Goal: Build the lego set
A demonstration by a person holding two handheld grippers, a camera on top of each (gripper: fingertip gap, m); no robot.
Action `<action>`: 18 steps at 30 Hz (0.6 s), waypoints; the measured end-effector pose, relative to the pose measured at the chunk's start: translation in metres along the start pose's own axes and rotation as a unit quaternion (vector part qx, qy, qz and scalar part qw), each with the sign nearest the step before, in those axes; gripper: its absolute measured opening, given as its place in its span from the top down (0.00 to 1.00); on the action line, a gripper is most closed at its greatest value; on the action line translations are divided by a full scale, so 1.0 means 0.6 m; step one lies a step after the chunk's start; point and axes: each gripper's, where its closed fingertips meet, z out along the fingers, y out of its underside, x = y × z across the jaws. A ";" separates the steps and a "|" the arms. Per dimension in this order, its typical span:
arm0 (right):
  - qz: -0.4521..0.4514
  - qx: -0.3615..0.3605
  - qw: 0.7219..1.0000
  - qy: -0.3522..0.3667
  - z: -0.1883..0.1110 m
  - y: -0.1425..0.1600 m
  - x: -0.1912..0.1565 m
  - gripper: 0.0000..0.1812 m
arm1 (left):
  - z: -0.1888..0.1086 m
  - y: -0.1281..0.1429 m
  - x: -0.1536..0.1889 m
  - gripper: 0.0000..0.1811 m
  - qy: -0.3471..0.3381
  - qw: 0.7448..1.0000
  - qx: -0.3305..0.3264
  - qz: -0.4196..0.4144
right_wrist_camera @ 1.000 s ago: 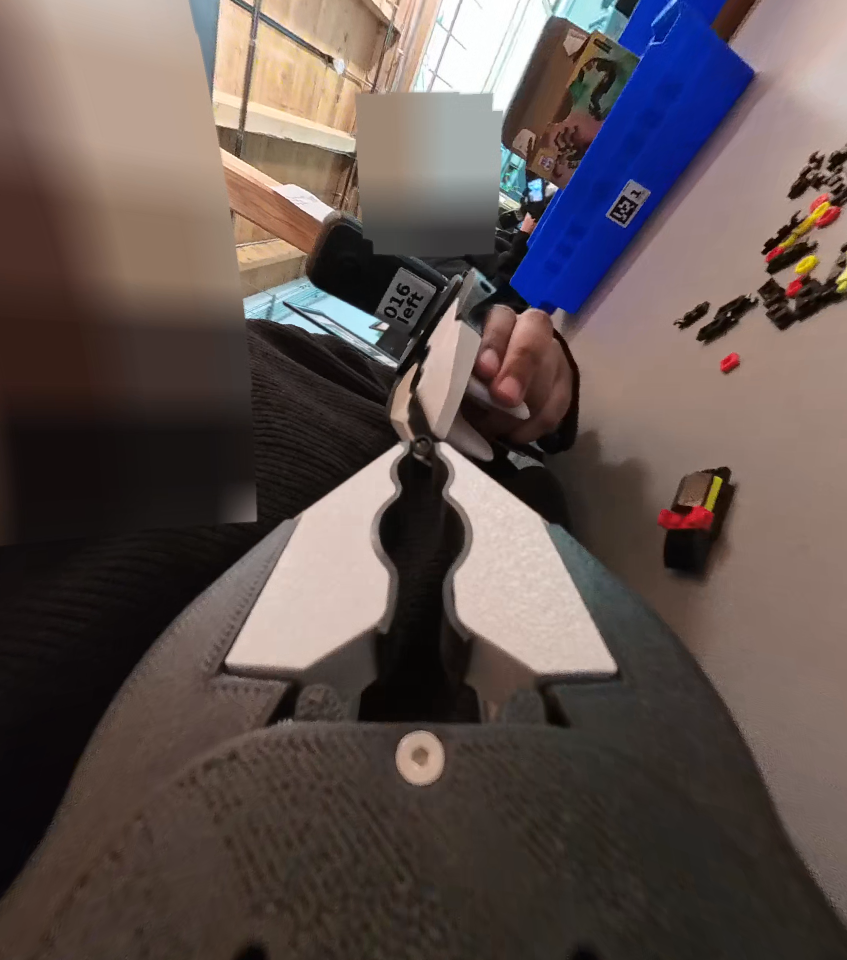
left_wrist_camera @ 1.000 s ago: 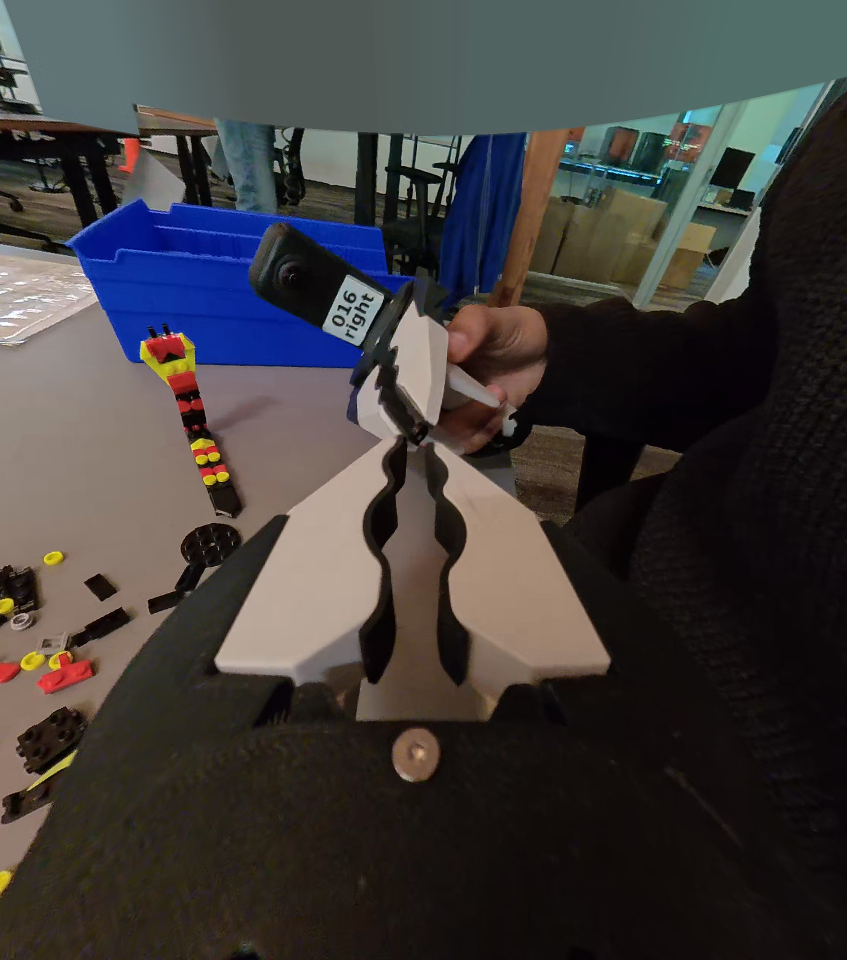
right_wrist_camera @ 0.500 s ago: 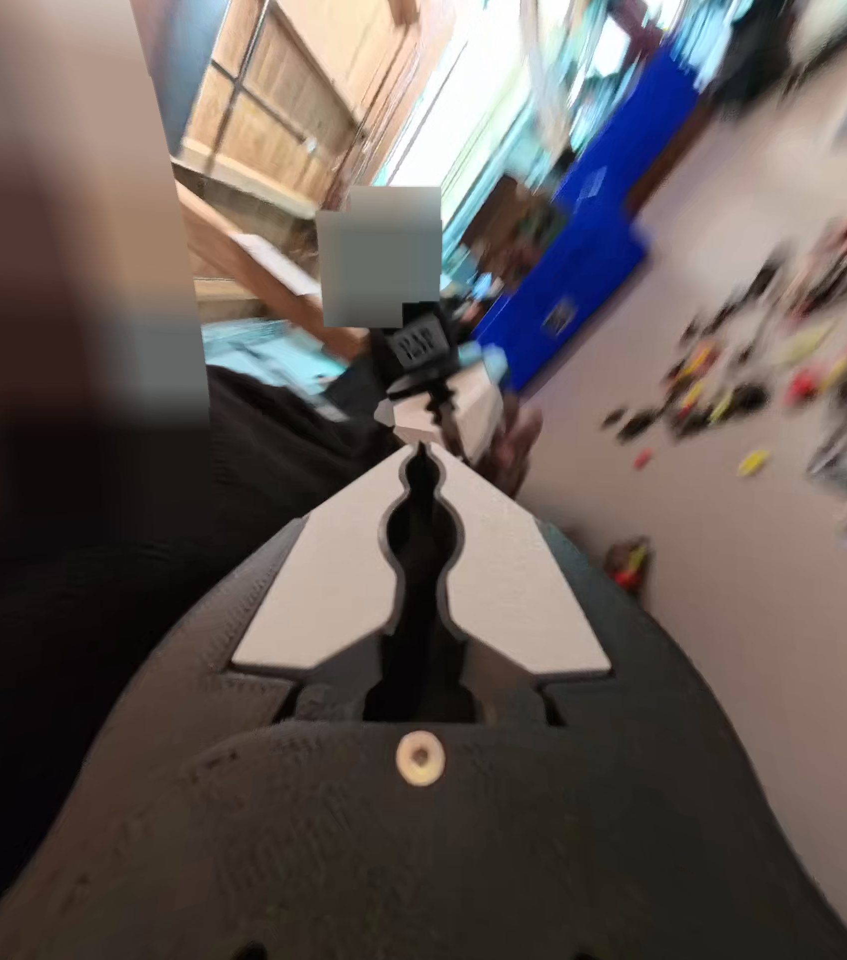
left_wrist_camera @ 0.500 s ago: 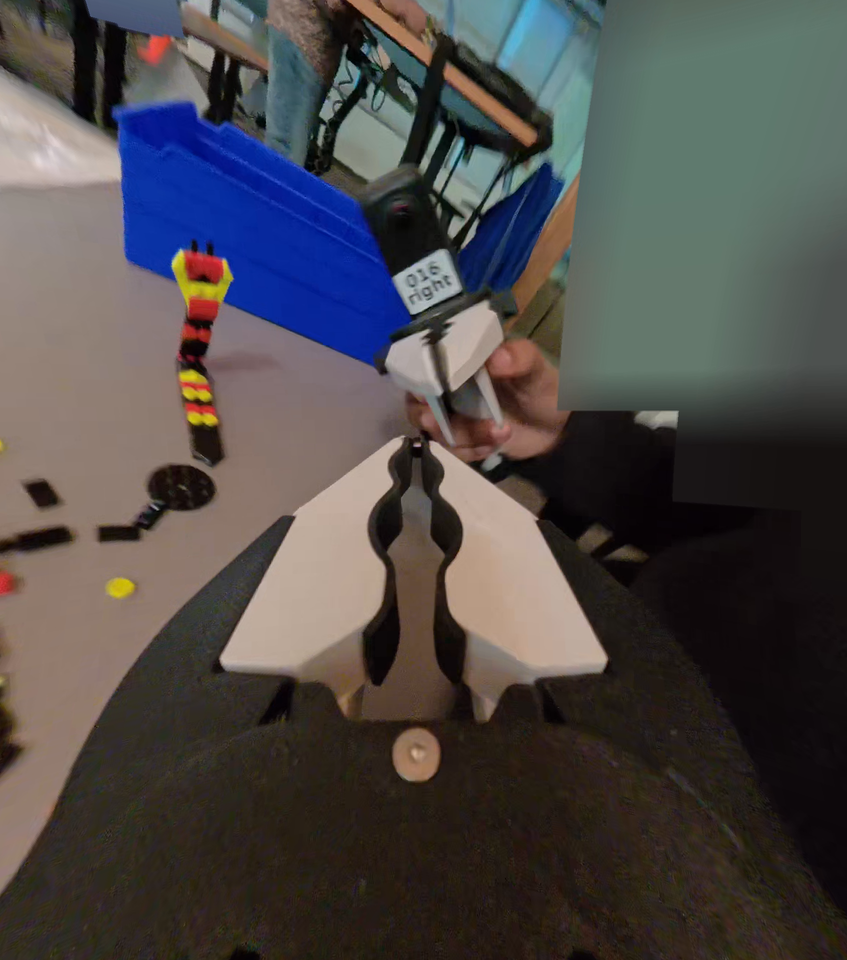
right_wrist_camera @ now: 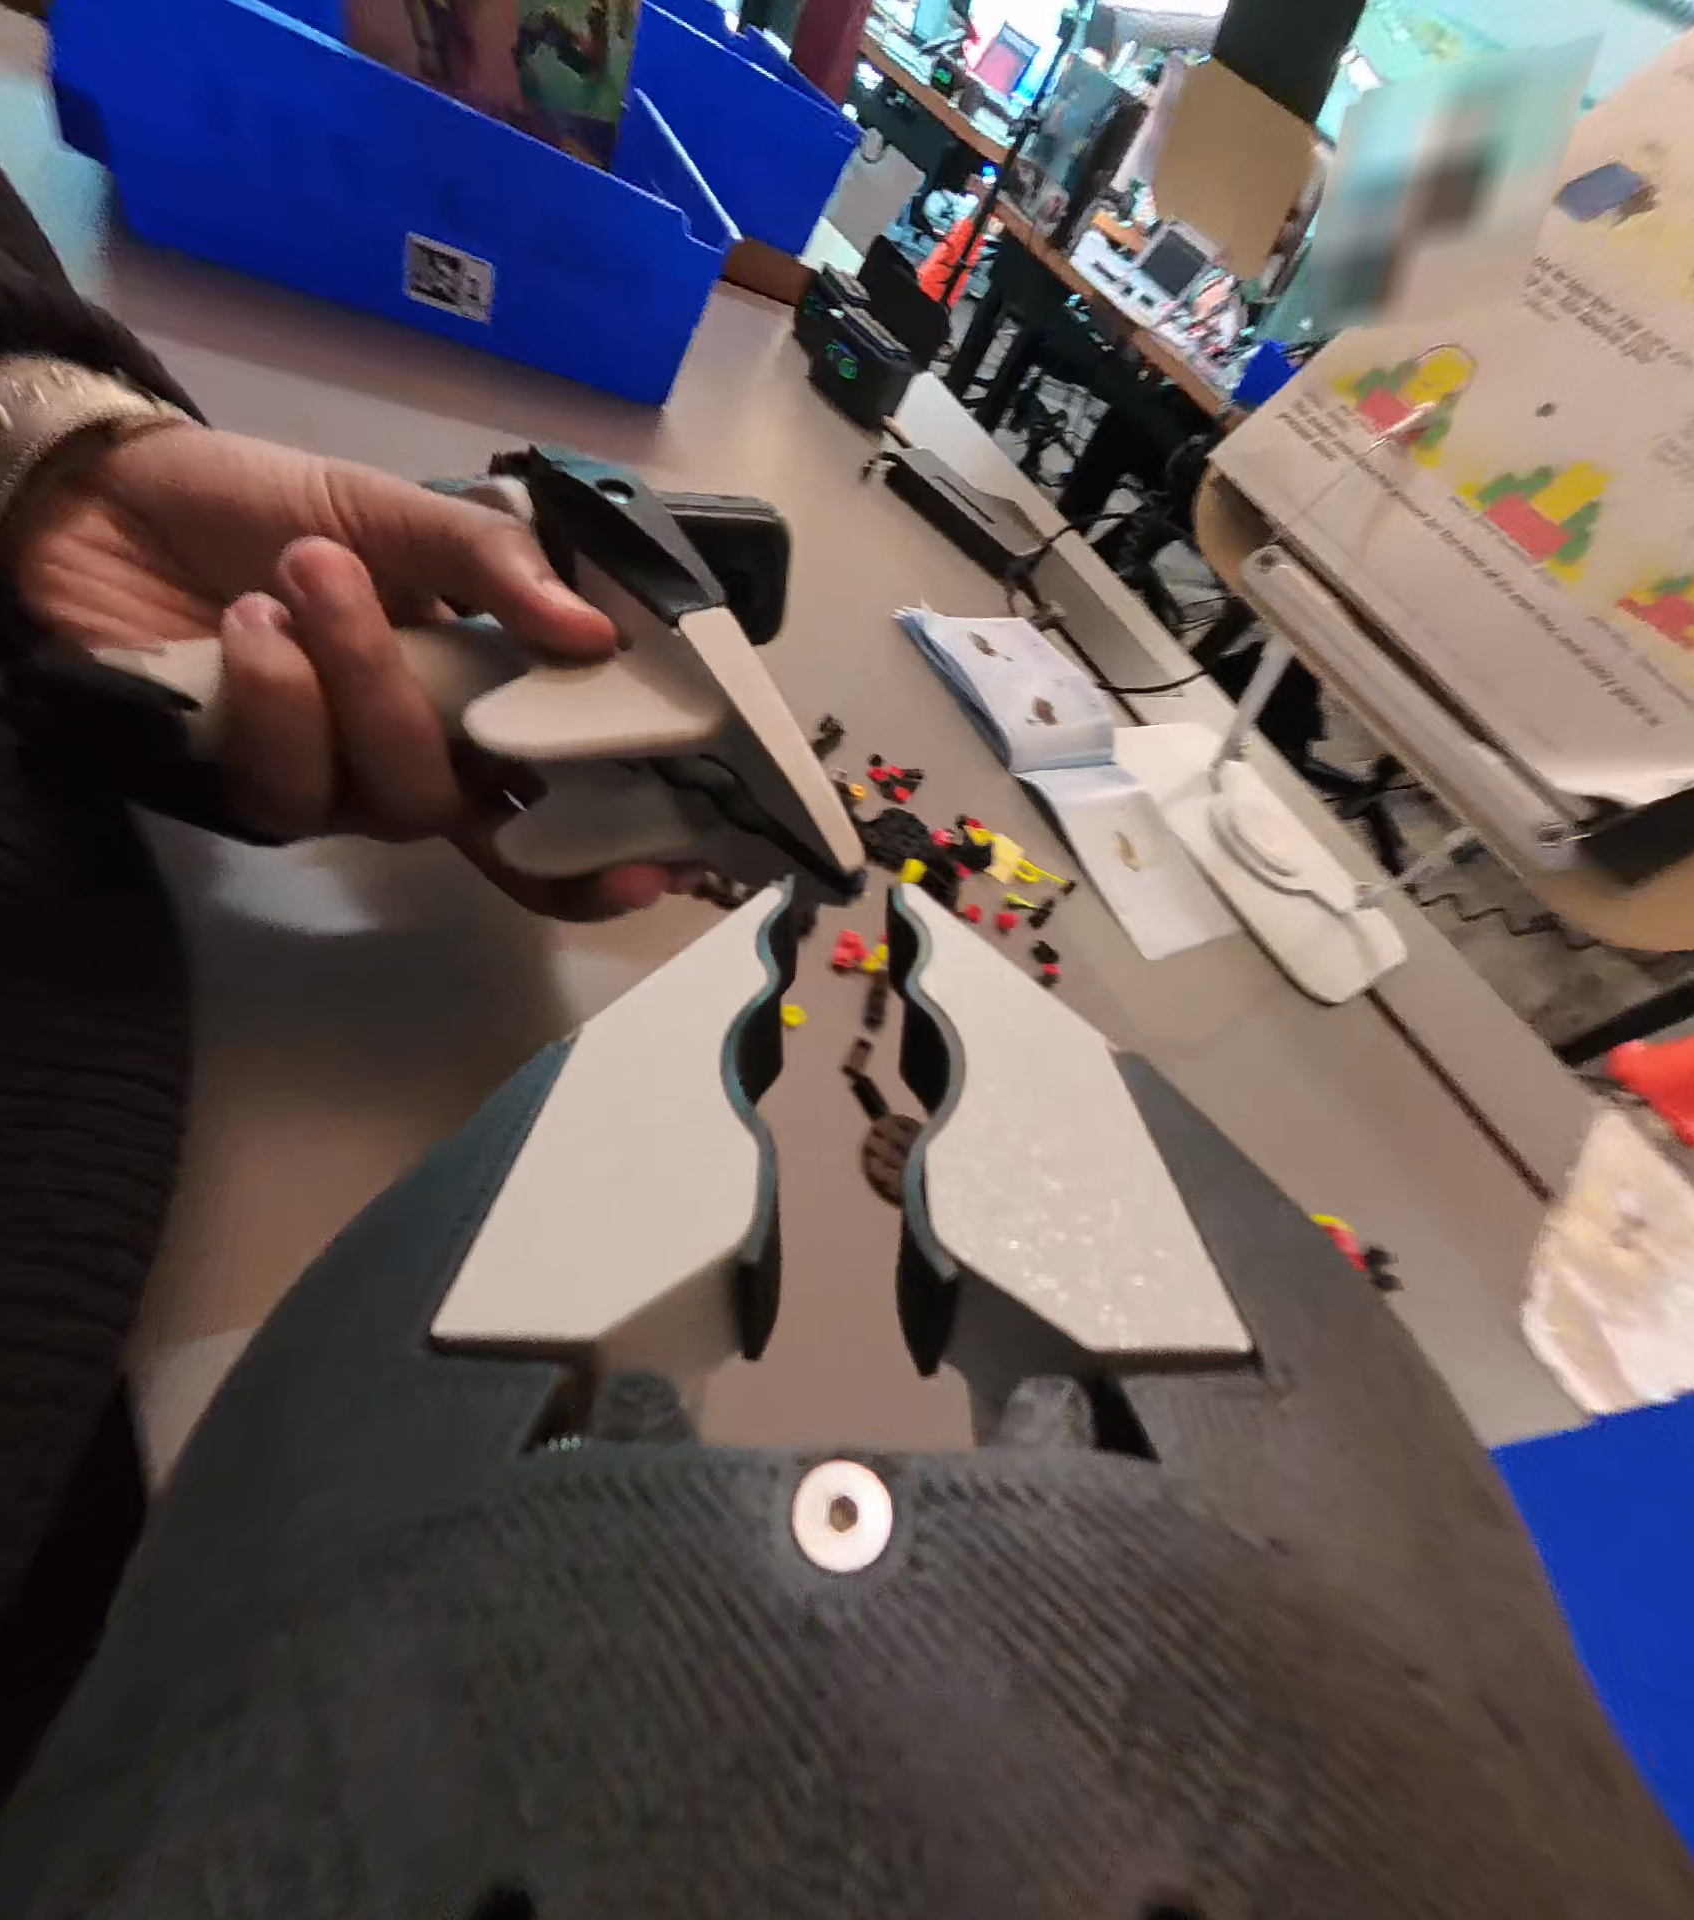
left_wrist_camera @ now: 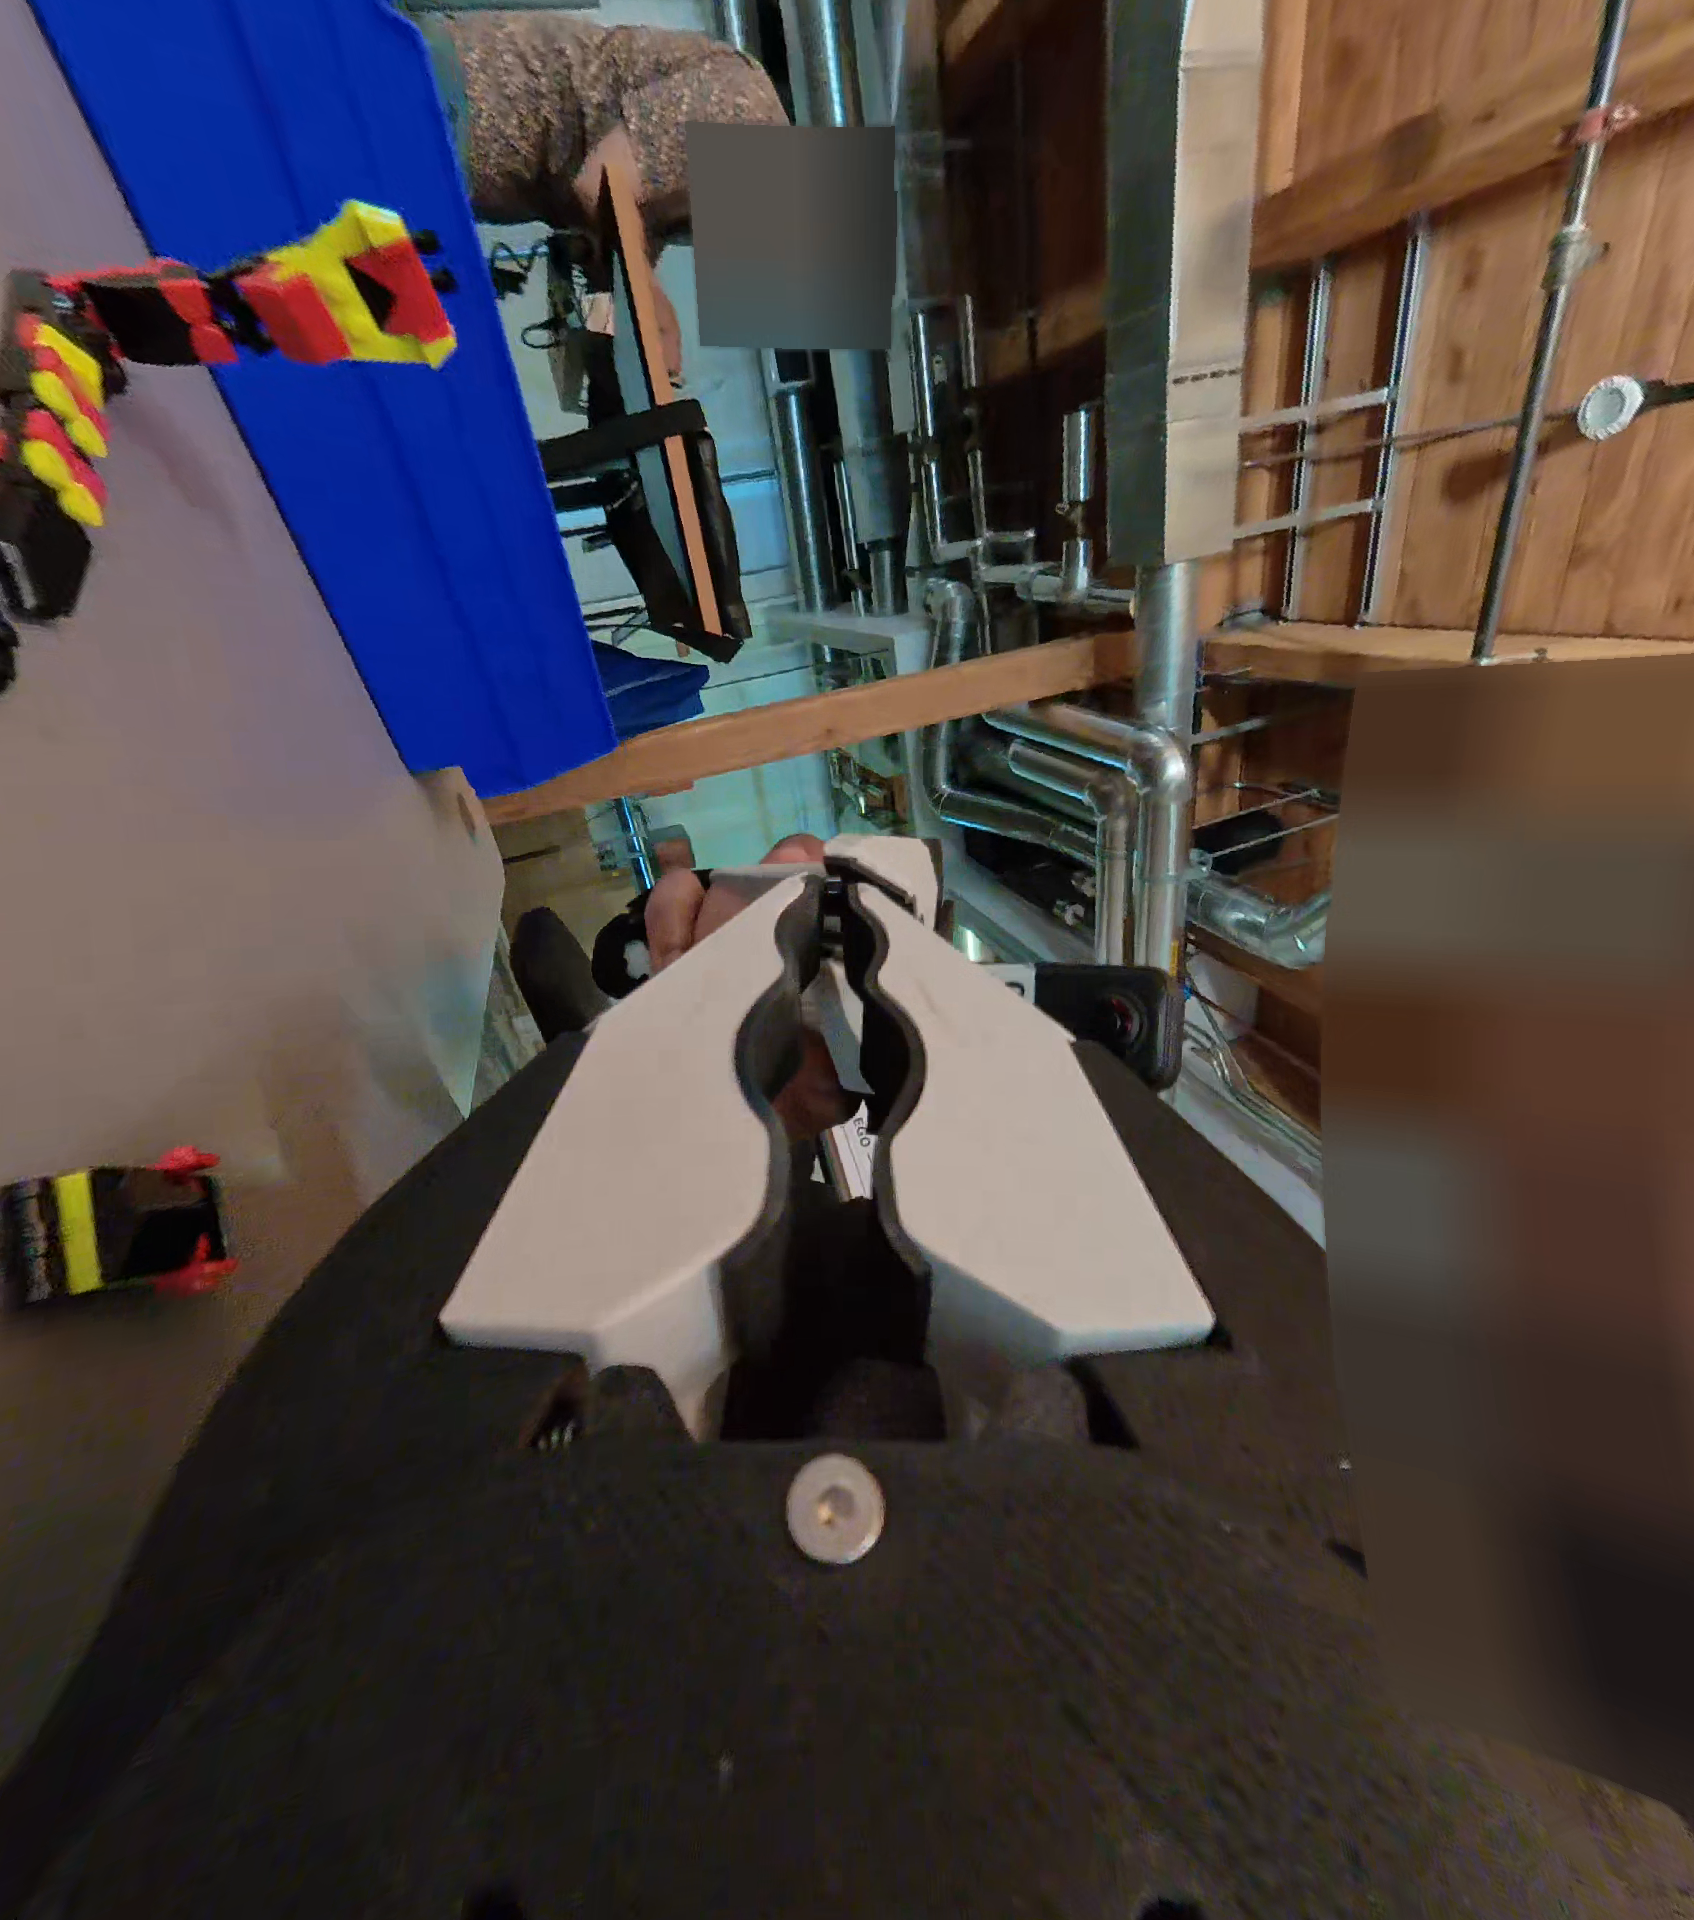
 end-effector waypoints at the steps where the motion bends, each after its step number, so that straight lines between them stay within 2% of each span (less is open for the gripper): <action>1: 0.013 0.001 1.000 -0.005 0.000 -0.002 -0.003 0.91 | 0.001 0.004 0.004 1.00 0.003 1.000 -0.002 0.006; 7: 0.036 0.008 0.999 -0.006 -0.013 -0.019 -0.010 0.96 | 0.007 0.027 0.026 1.00 0.019 0.999 -0.015 0.041; 14: -0.025 -0.011 1.000 0.011 -0.012 -0.011 -0.012 0.97 | 0.005 0.029 0.016 1.00 -0.008 0.996 -0.032 0.081; 18: -0.046 -0.023 0.998 0.019 -0.006 -0.002 -0.011 0.97 | 0.002 0.024 0.003 1.00 -0.017 0.998 -0.033 0.057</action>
